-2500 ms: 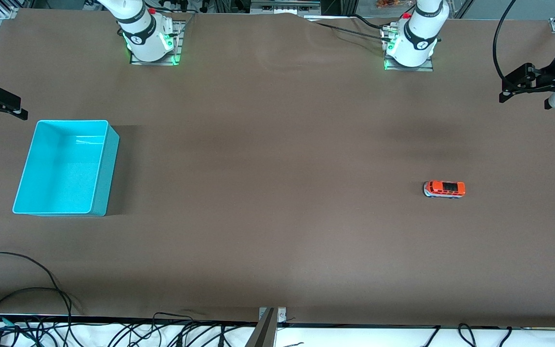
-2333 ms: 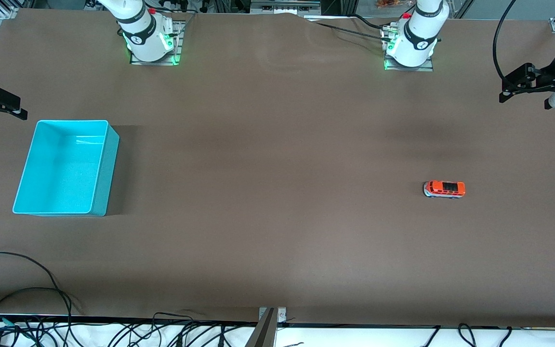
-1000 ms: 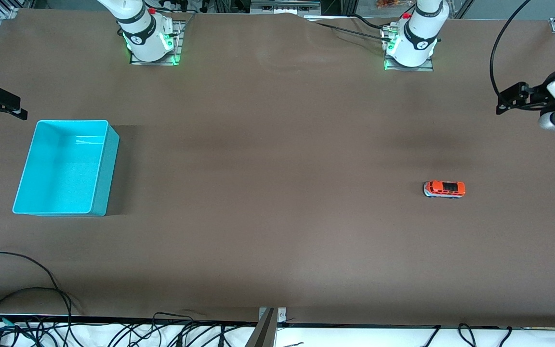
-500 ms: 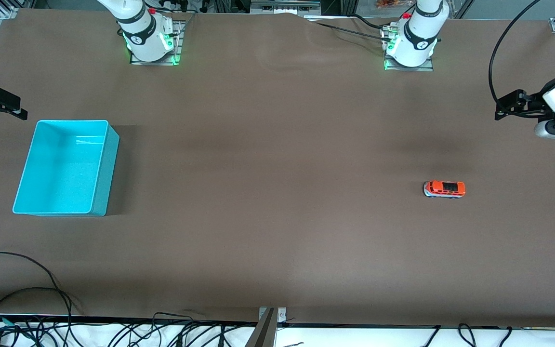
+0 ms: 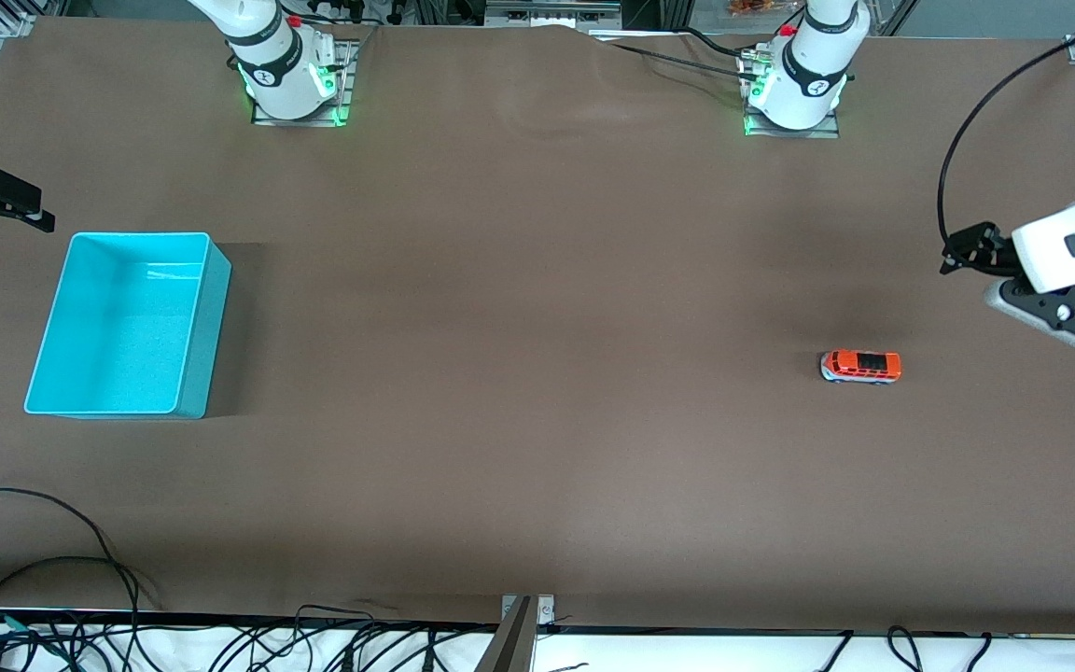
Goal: Wind up bus and store in blue box
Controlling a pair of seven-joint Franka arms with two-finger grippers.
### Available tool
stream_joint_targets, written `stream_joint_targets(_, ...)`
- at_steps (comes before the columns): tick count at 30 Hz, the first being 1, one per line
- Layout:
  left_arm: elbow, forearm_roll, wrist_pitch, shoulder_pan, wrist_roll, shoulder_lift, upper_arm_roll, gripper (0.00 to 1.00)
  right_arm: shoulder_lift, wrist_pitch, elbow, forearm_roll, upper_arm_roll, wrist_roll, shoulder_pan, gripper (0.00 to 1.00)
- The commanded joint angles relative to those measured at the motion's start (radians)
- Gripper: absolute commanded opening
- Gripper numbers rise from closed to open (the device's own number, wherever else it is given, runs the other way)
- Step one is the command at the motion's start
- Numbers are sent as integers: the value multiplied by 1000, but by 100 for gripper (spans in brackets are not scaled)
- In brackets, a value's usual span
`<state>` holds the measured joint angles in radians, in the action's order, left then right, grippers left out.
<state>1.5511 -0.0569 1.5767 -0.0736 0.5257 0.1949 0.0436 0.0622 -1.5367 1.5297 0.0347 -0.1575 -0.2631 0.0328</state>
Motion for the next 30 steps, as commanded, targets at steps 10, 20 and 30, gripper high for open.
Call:
stream_joint_targets(10,193,-18,232,-14,183,18,7,100,5,18,-20,10,3,12,4,100)
stream_joint_targets(20,285,-58,365,-11,299,32,12,100,5,18,-20,10,3,12,4,100)
stream_joint_targets(30,302,-58,408,-14,402,67,12,100,5,18,-20,10,3,12,4,100)
